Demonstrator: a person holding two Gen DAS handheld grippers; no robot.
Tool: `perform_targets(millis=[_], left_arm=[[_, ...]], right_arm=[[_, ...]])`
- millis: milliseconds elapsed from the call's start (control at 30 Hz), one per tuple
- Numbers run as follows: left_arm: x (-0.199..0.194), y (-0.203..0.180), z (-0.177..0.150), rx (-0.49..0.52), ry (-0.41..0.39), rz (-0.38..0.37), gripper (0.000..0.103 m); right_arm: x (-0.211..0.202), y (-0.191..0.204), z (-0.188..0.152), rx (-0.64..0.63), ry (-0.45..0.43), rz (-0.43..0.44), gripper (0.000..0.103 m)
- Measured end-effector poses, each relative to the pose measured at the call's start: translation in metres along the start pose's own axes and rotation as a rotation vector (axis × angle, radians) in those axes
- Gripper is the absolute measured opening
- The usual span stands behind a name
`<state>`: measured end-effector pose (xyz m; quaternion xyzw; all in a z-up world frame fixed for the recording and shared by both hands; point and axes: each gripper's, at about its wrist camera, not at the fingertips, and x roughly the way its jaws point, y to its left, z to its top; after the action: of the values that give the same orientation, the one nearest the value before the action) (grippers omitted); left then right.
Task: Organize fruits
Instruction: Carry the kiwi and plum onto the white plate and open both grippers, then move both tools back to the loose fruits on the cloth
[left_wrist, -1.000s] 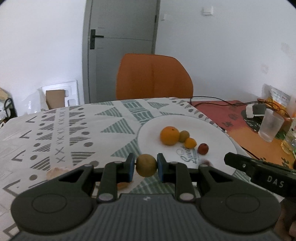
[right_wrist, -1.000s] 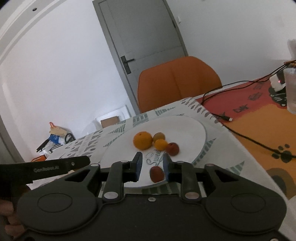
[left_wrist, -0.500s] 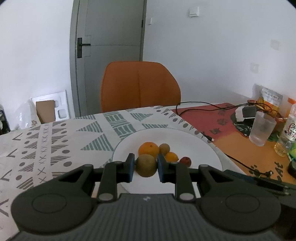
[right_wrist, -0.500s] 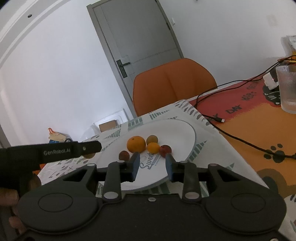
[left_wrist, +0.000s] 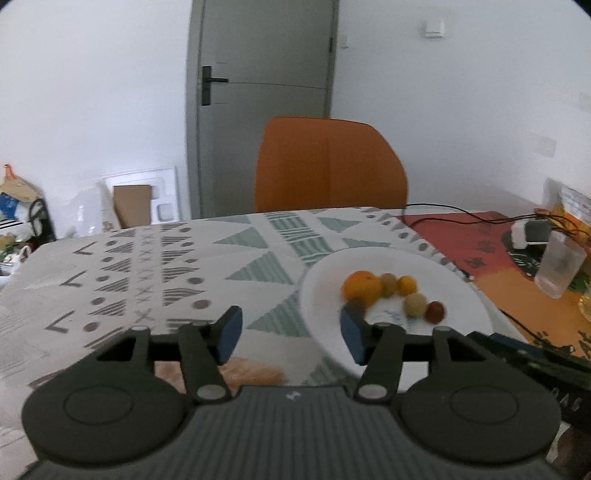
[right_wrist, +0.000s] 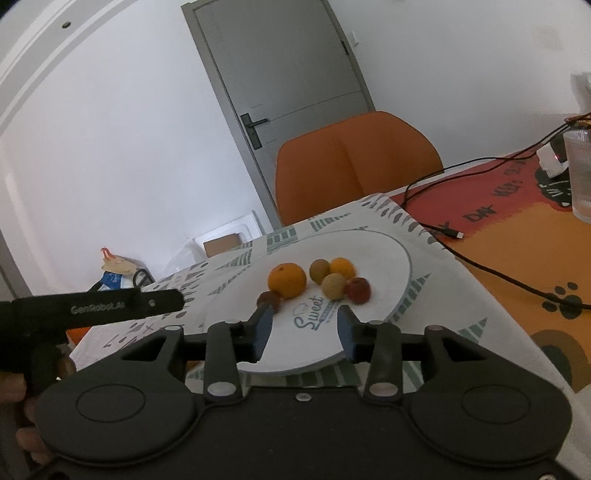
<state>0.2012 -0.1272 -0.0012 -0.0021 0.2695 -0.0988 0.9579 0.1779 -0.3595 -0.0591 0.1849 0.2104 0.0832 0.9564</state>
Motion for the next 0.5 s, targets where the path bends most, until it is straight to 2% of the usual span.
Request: perform_targets(millis=[67,133,233,333,400,500], left_arm=[[-0.005,0.008,-0.002,-0.005,-0.007,0.02,0.064],[-0.01,0.016,-0.004,-0.01,-0.012,0.044,0.074],[-0.016,0.027,-0.007,-0.02,-0.025,0.079,0.082],[-0.02,0.038,-0.011,-0.038,-0.019,0.1,0.084],[-0.022,0.046,-0.014,-0.05,-0.019,0.112,0.086],[-0.027,0.058,-0.017,-0.075,-0.027,0.13,0.09]], right_arm=[[0.0,0.004,0.0,-0.007,-0.001,0.003,0.045],[0.001,0.009,-0.001,-0.017,-0.003,0.002,0.05],[0.002,0.017,-0.003,-0.031,-0.002,0.004,0.056],[0.002,0.025,-0.005,-0.042,-0.005,0.011,0.064],[0.002,0.03,-0.006,-0.053,-0.017,0.018,0.077],[0.002,0.039,-0.007,-0.069,-0.026,0.03,0.088]])
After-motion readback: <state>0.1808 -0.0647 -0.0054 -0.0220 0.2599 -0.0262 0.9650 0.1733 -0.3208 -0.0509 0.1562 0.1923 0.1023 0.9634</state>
